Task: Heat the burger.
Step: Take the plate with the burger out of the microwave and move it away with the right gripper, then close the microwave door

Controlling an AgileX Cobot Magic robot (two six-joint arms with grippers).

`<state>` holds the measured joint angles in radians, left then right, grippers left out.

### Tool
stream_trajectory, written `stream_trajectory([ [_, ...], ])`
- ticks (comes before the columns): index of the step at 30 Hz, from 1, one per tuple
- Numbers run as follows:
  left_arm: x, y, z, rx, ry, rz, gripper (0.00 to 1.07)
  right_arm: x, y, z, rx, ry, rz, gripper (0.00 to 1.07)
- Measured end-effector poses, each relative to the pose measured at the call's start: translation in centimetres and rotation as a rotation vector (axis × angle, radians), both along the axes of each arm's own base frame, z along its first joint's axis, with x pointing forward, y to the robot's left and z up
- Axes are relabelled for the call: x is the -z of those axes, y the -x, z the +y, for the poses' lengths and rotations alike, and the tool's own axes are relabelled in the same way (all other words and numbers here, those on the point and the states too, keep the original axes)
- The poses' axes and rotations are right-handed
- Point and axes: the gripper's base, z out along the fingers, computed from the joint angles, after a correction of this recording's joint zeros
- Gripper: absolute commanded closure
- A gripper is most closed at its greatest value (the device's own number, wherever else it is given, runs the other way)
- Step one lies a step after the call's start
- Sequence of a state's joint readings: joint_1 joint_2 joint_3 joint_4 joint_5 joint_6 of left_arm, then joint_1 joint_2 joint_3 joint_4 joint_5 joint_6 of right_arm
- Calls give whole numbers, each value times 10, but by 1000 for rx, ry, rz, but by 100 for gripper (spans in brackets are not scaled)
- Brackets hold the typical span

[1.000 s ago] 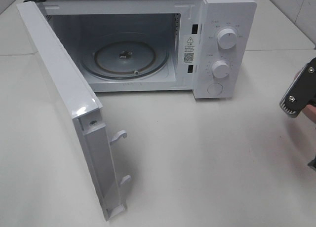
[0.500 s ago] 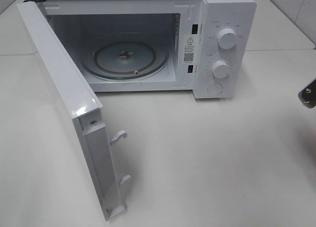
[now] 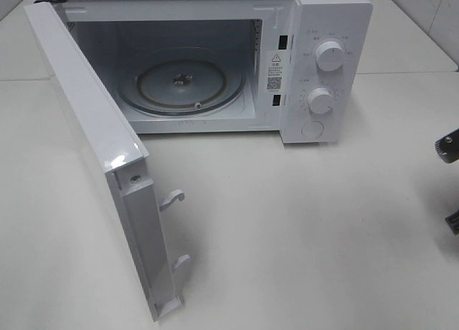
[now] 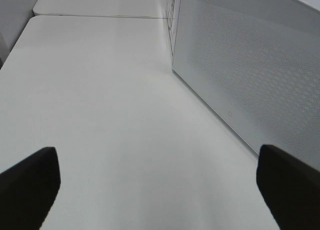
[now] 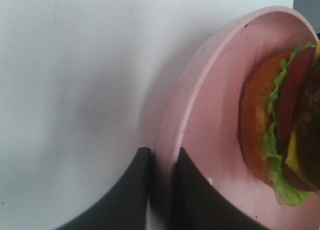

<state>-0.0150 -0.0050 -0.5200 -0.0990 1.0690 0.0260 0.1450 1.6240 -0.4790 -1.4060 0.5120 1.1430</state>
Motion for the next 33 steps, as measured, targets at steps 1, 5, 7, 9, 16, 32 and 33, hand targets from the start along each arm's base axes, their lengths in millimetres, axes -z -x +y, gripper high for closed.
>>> stream_trajectory([
  [1, 0, 0, 0, 0, 0, 0, 6, 0, 0, 0, 0, 0, 0, 98],
  [5, 0, 0, 0, 0, 0, 0, 6, 13, -2, 0, 46, -15, -2, 94],
  [7, 0, 0, 0, 0, 0, 0, 6, 18, -3, 0, 49, -9, 9, 91],
  [9, 0, 0, 0, 0, 0, 0, 6, 20, -3, -1, 49, -5, 15, 89],
  [16, 0, 0, 0, 0, 0, 0, 6, 21, -9, 1, 56, -24, 1, 60],
  [32, 0, 0, 0, 0, 0, 0, 6, 14, -20, 6, 84, -79, 25, 38],
  [33, 0, 0, 0, 0, 0, 0, 6, 9, -22, 7, 80, -86, 25, 38],
])
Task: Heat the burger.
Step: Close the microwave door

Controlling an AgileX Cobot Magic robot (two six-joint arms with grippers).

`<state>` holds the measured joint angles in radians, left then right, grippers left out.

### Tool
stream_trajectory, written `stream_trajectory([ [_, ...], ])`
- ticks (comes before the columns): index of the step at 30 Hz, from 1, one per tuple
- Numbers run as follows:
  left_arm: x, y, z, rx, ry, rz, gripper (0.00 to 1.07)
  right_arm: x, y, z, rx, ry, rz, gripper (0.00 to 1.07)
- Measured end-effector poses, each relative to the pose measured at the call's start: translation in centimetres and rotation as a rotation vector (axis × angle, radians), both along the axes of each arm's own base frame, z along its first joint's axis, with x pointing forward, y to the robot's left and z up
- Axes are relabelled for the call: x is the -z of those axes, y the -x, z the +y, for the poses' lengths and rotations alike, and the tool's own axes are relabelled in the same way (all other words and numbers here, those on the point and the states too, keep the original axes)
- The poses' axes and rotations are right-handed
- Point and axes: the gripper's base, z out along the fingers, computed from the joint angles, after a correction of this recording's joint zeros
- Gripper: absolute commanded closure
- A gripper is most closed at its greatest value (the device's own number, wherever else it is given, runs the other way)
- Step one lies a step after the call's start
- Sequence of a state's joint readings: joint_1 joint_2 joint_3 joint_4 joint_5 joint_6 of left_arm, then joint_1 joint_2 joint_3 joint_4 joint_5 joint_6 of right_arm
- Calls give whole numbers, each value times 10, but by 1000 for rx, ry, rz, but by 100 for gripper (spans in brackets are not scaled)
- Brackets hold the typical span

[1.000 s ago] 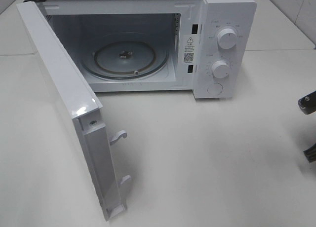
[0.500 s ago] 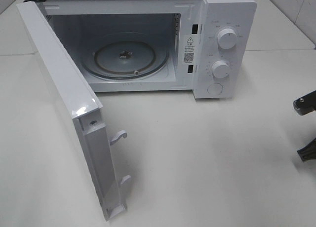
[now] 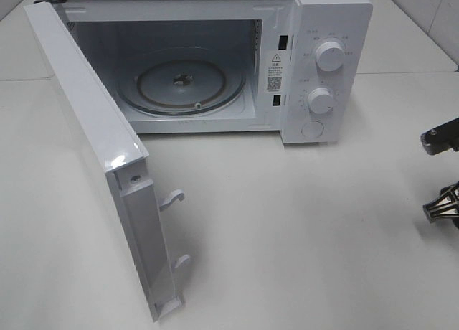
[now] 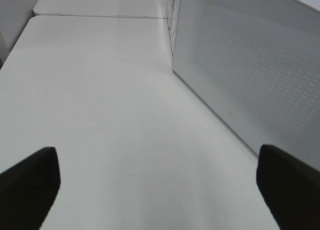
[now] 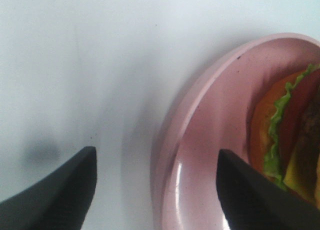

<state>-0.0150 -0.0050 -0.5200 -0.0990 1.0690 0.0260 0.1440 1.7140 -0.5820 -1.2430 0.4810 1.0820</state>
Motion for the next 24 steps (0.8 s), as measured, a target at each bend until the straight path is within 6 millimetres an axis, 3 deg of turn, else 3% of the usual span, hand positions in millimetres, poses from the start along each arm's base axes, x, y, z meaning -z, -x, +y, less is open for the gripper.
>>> stream_trajectory([
  [5, 0, 0, 0, 0, 0, 0, 6, -18, -4, 3, 6, -35, -35, 38],
  [6, 0, 0, 0, 0, 0, 0, 6, -30, -5, 5, 13, -68, -51, 38],
  [9, 0, 0, 0, 0, 0, 0, 6, -34, -4, 6, 23, -90, -54, 38],
  [10, 0, 0, 0, 0, 0, 0, 6, -47, -4, 9, 13, -127, -55, 38],
  [11, 0, 0, 0, 0, 0, 0, 6, -60, -1, 13, 4, -171, -38, 38],
  [16, 0, 0, 0, 0, 0, 0, 6, -86, 9, 23, 2, -301, 7, 35],
  [17, 0, 0, 0, 0, 0, 0, 6, -86, 9, 23, 2, -301, 7, 35],
  [19, 0, 0, 0, 0, 0, 0, 6, -97, 16, 27, 5, -366, 19, 25],
  [24, 0, 0, 0, 0, 0, 0, 6, -107, 29, 29, 37, -413, 52, 24],
])
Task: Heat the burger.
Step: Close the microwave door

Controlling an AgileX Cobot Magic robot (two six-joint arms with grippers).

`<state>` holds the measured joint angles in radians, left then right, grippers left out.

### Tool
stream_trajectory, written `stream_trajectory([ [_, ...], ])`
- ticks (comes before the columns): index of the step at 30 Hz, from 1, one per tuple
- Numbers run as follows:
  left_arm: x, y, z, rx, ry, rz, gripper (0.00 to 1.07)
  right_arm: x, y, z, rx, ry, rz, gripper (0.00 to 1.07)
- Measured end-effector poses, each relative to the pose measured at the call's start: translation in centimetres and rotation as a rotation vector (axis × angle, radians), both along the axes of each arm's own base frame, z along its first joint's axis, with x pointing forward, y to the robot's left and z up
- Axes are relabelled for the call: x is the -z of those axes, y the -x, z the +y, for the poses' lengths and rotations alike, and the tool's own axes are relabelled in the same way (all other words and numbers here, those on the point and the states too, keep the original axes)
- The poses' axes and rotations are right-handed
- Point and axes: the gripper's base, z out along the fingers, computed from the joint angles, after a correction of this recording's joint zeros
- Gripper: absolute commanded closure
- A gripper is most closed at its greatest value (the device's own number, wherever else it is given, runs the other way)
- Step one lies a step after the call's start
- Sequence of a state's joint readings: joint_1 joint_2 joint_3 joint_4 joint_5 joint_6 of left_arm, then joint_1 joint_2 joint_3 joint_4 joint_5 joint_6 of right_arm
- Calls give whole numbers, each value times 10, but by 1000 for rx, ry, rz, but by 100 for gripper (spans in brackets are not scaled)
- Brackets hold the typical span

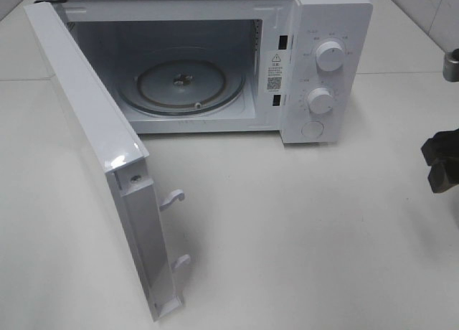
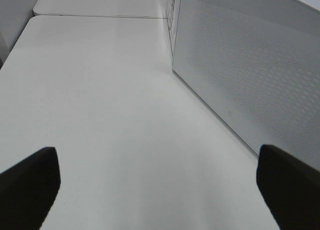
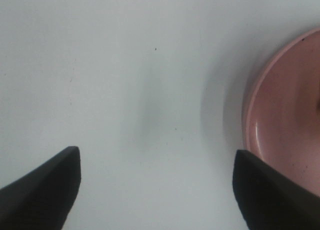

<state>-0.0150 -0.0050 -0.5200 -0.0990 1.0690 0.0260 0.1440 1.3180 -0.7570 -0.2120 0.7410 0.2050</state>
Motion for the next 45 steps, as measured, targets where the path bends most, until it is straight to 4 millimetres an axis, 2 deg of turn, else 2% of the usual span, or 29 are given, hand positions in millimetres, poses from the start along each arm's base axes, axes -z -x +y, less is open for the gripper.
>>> stream_trajectory([
  [7, 0, 0, 0, 0, 0, 0, 6, -27, 24, -1, 32, -45, -52, 25],
  [9, 0, 0, 0, 0, 0, 0, 6, -37, 41, -2, 36, -72, -110, 26],
  [10, 0, 0, 0, 0, 0, 0, 6, -37, 41, -2, 36, -72, -110, 26],
  [12, 0, 0, 0, 0, 0, 0, 6, -44, 62, -5, 38, -88, -174, 27],
  [13, 0, 0, 0, 0, 0, 0, 6, -44, 62, -5, 38, -88, -174, 27],
  [14, 0, 0, 0, 0, 0, 0, 6, -46, 75, -7, 37, -94, -212, 27],
  [16, 0, 0, 0, 0, 0, 0, 6, -46, 81, -8, 37, -96, -225, 28],
  [17, 0, 0, 0, 0, 0, 0, 6, -45, 95, -10, 37, -101, -253, 29],
  [18, 0, 0, 0, 0, 0, 0, 6, -45, 95, -10, 37, -101, -253, 29],
  [19, 0, 0, 0, 0, 0, 0, 6, -42, 108, -12, 40, -102, -263, 29],
  [21, 0, 0, 0, 0, 0, 0, 6, -42, 114, -13, 40, -104, -277, 30],
  [22, 0, 0, 0, 0, 0, 0, 6, -41, 125, -14, 37, -111, -294, 31],
  [29, 0, 0, 0, 0, 0, 0, 6, -44, 149, -13, -9, -159, -371, 32],
  [35, 0, 0, 0, 0, 0, 0, 6, -42, 173, -12, -122, -163, -429, 31],
  [37, 0, 0, 0, 0, 0, 0, 6, -43, 182, -12, -138, -169, -480, 30],
  [40, 0, 0, 0, 0, 0, 0, 6, -44, 185, -13, -143, -168, -500, 29],
  [45, 0, 0, 0, 0, 0, 0, 6, -48, 204, -16, -164, -168, -632, 21],
])
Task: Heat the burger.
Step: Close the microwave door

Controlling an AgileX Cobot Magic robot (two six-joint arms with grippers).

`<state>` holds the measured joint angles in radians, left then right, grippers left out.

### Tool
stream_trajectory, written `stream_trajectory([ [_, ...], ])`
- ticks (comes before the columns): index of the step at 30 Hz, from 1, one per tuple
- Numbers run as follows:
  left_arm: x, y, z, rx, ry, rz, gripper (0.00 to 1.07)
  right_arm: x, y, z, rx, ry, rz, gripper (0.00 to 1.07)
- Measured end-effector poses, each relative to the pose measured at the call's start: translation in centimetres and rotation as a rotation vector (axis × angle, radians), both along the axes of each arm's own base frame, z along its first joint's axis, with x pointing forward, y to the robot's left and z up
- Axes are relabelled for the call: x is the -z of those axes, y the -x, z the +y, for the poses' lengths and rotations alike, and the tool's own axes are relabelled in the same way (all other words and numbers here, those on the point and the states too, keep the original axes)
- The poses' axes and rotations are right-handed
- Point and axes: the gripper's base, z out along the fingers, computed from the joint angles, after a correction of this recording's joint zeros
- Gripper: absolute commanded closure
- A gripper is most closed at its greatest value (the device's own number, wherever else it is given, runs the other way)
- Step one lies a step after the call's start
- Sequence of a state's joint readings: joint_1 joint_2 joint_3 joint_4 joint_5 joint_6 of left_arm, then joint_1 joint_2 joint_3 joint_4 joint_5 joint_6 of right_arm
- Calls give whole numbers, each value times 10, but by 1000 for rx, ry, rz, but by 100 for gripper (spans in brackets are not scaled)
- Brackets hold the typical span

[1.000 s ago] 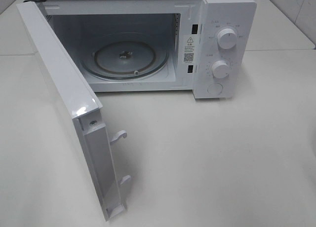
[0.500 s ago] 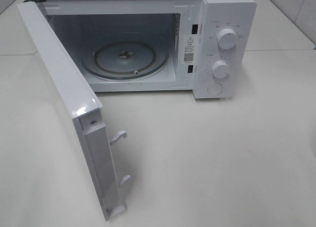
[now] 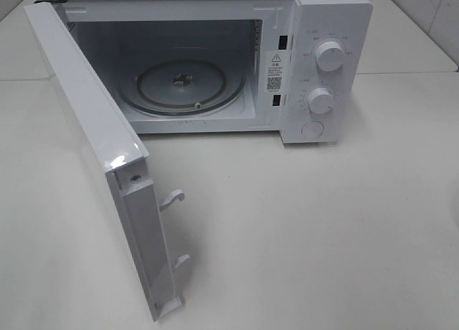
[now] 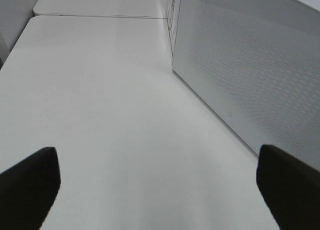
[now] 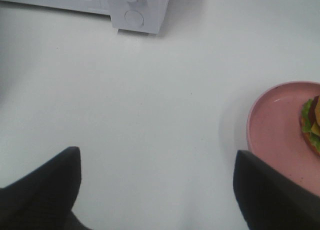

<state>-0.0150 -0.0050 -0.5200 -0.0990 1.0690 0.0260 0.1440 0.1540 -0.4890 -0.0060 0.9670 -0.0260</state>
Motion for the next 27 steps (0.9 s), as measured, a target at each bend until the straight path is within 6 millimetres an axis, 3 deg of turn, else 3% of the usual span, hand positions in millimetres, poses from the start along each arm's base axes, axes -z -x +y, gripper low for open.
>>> stream_trajectory([
  [10, 0, 0, 0, 0, 0, 0, 6, -1, 19, -3, -1, -16, -125, 7],
  [27, 0, 0, 0, 0, 0, 0, 6, -1, 23, -6, -29, 92, -167, 6],
])
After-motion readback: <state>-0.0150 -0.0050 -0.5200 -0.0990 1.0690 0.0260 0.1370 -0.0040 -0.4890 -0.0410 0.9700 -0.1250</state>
